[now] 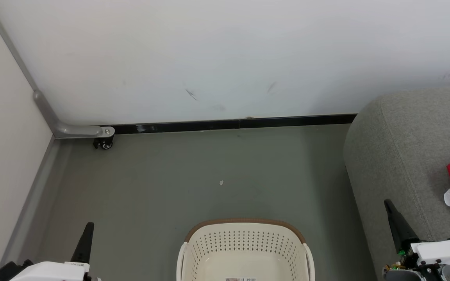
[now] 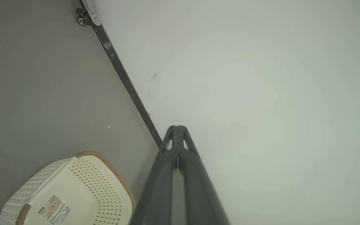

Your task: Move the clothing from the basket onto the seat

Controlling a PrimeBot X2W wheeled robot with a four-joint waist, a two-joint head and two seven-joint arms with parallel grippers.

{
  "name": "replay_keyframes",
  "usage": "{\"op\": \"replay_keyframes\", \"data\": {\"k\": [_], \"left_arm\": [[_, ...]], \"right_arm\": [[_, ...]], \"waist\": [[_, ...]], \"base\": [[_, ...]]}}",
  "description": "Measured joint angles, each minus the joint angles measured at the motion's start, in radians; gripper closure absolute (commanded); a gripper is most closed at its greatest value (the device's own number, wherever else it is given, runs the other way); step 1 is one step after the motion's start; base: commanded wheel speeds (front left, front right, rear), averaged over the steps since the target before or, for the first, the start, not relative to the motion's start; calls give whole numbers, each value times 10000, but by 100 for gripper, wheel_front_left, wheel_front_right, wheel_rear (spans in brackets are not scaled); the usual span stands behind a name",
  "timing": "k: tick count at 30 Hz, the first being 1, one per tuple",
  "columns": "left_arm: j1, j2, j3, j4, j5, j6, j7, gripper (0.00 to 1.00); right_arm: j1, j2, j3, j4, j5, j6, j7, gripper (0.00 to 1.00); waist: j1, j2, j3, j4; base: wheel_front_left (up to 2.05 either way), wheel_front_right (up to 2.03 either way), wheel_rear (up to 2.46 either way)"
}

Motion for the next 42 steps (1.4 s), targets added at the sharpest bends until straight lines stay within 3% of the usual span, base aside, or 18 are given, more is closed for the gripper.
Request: {"op": "replay_keyframes", "data": {"k": [13, 42], "left_arm": [[-40, -132, 523, -81, -1565, -474, 422, 100], [-145, -142, 533, -100, -1569, -483, 422, 100]], "right_arm": [[-289, -121, -25, 211, 1975, 0, 282, 100], [-339, -138, -59, 284, 2059, 0, 359, 100]], "waist": [[-1, 0, 48, -46], [-3, 0, 50, -47]], "base": [[0, 0, 0], [0, 0, 0]]}}
